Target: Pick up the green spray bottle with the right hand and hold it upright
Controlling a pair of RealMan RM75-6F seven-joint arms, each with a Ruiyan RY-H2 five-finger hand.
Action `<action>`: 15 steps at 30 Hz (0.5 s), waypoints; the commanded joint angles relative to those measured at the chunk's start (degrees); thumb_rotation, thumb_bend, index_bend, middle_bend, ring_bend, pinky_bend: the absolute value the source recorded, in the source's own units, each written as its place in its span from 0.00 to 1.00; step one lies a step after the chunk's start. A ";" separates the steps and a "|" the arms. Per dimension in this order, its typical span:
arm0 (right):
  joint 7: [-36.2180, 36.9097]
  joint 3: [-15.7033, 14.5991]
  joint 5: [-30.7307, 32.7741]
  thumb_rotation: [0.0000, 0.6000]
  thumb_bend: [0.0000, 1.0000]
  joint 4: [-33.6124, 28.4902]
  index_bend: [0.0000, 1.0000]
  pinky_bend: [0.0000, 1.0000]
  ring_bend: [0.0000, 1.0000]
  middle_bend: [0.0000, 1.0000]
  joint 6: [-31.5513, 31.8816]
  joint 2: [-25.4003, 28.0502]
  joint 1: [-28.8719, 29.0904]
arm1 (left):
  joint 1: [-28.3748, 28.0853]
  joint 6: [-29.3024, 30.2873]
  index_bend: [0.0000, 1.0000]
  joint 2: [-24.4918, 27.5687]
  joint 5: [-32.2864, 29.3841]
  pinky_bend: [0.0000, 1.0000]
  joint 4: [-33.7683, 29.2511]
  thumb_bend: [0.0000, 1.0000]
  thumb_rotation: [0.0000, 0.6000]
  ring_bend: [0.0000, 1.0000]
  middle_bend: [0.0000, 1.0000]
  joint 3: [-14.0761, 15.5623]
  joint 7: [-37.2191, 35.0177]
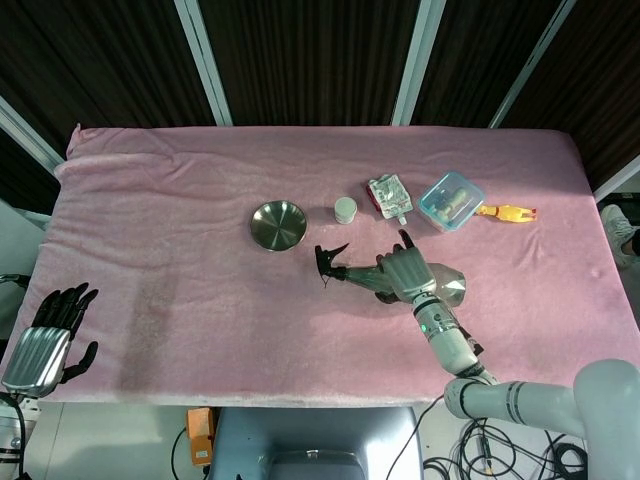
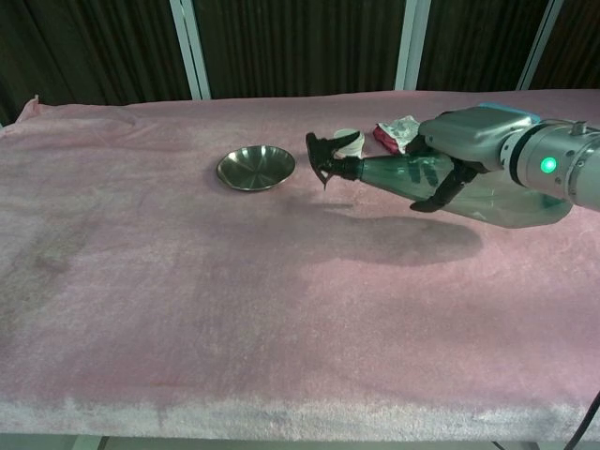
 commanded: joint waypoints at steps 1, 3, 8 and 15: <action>18.81 1.39 -14.21 1.00 0.39 -2.65 0.78 0.04 0.39 0.65 7.82 4.73 -7.24 | -0.22 -0.85 0.00 0.11 0.12 0.04 -0.59 0.48 1.00 0.00 0.00 0.48 0.18; 27.81 1.63 -18.73 1.00 0.39 -1.51 0.78 0.03 0.40 0.65 10.66 5.99 -9.97 | -0.50 -1.51 0.00 0.21 0.14 0.06 -0.89 0.49 1.00 0.00 0.00 0.67 0.58; 47.41 3.94 -25.17 1.00 0.39 4.06 0.79 0.03 0.40 0.66 17.27 4.58 -14.63 | -0.96 -2.39 0.00 -0.27 -0.58 0.06 -1.07 0.49 1.00 0.00 0.00 0.51 1.67; 68.24 7.96 -24.46 1.00 0.39 13.77 0.77 0.03 0.40 0.66 20.07 -4.02 -18.55 | -1.88 -4.39 0.00 -0.19 0.02 0.06 -1.86 0.49 1.00 0.00 0.00 1.35 1.78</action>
